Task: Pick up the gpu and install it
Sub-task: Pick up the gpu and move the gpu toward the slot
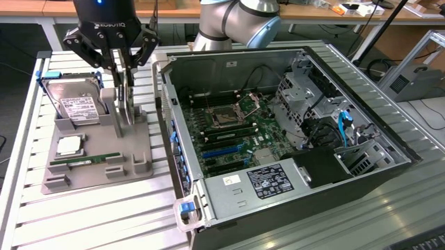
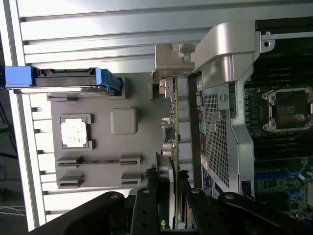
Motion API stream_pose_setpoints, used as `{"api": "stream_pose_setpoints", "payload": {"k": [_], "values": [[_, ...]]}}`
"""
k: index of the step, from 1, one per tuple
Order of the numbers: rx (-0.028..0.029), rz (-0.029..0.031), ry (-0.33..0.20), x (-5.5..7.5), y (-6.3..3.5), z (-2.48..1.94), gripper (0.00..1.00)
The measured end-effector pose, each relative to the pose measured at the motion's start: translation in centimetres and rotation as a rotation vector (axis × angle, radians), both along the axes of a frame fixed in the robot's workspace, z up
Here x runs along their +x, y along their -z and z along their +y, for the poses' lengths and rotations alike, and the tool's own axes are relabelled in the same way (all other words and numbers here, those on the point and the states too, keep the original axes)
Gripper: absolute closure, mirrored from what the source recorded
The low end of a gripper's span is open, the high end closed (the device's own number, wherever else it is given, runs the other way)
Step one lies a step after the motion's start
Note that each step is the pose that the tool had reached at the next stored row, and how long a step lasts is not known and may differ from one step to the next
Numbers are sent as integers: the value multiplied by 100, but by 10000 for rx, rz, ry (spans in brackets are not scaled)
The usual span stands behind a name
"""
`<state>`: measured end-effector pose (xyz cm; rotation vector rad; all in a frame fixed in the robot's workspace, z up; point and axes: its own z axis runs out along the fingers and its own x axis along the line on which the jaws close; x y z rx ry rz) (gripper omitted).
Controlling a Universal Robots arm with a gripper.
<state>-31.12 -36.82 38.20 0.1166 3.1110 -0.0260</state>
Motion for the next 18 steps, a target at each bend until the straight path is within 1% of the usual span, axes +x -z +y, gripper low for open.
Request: {"api": "stream_pose_setpoints", "payload": {"k": [18], "values": [[1,-2,1,0,-114,0,73]]}}
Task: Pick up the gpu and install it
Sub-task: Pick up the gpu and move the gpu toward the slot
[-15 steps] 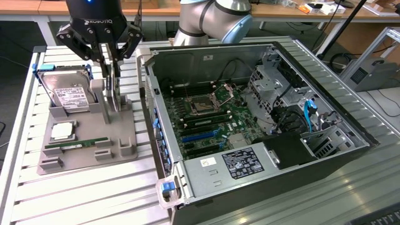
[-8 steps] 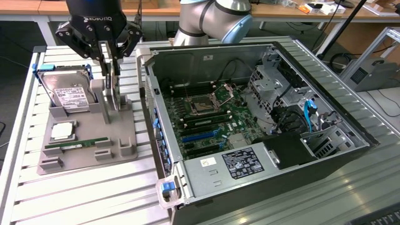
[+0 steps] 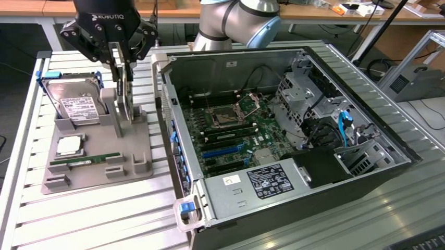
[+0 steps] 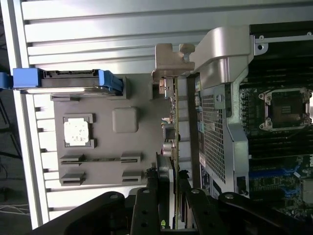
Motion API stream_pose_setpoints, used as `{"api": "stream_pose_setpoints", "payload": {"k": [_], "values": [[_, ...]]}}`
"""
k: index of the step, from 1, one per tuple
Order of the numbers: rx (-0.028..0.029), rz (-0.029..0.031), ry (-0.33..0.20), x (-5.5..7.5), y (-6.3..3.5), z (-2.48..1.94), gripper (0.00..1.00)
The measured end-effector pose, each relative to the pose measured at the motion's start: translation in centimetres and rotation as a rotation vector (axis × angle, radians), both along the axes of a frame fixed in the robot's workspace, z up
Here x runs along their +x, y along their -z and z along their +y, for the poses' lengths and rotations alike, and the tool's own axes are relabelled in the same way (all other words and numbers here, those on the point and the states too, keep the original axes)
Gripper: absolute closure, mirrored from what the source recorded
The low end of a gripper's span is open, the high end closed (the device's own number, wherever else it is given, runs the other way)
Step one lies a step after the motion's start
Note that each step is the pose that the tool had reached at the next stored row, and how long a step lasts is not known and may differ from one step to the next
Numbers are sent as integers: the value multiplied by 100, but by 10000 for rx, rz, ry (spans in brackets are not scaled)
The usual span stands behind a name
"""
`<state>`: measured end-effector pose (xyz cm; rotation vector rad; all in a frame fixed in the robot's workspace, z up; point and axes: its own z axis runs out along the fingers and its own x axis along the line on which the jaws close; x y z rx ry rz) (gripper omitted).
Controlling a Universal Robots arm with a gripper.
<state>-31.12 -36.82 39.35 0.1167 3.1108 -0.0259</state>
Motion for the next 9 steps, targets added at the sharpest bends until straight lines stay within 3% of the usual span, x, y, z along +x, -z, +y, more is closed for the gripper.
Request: {"api": "stream_pose_setpoints", "payload": {"k": [9], "values": [[0,0,0,0,-77,0,73]]}}
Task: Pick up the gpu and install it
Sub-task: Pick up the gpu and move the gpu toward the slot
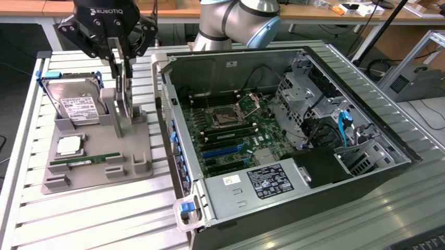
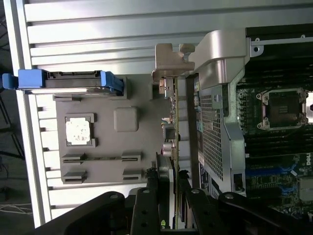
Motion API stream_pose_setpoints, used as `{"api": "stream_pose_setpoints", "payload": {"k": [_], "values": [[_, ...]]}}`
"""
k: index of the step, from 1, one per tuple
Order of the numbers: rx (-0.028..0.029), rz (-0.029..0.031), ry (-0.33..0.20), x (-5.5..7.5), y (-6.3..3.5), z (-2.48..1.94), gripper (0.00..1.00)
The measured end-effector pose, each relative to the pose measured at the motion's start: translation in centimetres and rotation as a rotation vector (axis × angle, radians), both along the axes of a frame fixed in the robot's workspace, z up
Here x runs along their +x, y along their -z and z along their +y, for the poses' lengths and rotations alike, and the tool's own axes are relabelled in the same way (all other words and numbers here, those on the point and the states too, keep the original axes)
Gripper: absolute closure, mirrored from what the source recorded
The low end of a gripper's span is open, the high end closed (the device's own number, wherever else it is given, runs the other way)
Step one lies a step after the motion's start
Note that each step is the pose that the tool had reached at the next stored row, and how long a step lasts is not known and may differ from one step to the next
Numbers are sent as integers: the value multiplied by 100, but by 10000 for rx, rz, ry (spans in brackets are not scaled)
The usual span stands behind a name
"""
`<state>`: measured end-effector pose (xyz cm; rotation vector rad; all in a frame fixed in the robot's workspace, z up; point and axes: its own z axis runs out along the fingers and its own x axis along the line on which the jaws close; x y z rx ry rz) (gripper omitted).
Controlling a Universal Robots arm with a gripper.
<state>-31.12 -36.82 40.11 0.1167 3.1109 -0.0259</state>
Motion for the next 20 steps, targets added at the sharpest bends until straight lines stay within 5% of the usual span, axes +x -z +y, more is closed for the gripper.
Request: {"api": "stream_pose_setpoints", "payload": {"k": [20], "values": [[0,0,0,0,-147,0,73]]}}
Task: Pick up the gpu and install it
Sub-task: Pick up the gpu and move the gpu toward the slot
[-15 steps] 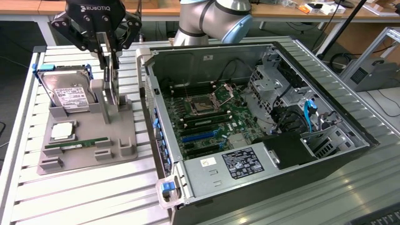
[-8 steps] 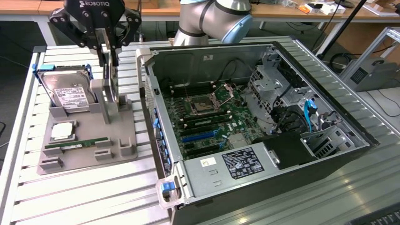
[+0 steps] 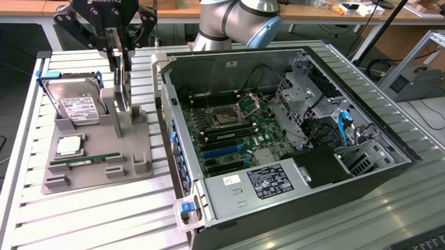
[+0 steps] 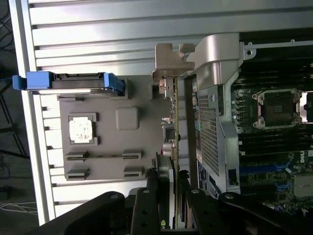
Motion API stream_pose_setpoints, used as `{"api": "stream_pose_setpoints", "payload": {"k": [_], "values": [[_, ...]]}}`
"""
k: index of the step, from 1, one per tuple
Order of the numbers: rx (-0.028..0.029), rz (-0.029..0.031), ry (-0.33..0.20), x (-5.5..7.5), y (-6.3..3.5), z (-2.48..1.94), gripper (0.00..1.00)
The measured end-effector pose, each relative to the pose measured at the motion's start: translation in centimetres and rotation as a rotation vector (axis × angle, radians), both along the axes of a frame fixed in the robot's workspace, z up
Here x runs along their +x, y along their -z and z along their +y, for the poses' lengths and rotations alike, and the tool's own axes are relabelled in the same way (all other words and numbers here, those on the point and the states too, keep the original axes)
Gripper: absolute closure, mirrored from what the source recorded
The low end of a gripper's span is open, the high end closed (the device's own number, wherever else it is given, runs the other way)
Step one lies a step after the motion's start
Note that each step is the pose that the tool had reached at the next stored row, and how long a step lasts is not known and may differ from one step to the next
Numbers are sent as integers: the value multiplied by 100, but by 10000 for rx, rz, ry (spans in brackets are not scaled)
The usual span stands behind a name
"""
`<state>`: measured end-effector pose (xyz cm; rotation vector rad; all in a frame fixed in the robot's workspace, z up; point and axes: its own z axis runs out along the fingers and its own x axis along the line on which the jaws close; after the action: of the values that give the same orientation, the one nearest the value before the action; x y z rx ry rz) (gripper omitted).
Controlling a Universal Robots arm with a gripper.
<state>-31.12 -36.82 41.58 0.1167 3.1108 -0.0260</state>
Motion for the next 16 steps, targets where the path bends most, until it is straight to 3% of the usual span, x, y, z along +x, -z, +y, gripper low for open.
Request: {"api": "stream_pose_setpoints", "payload": {"k": [16], "values": [[0,1,0,0,-98,0,73]]}}
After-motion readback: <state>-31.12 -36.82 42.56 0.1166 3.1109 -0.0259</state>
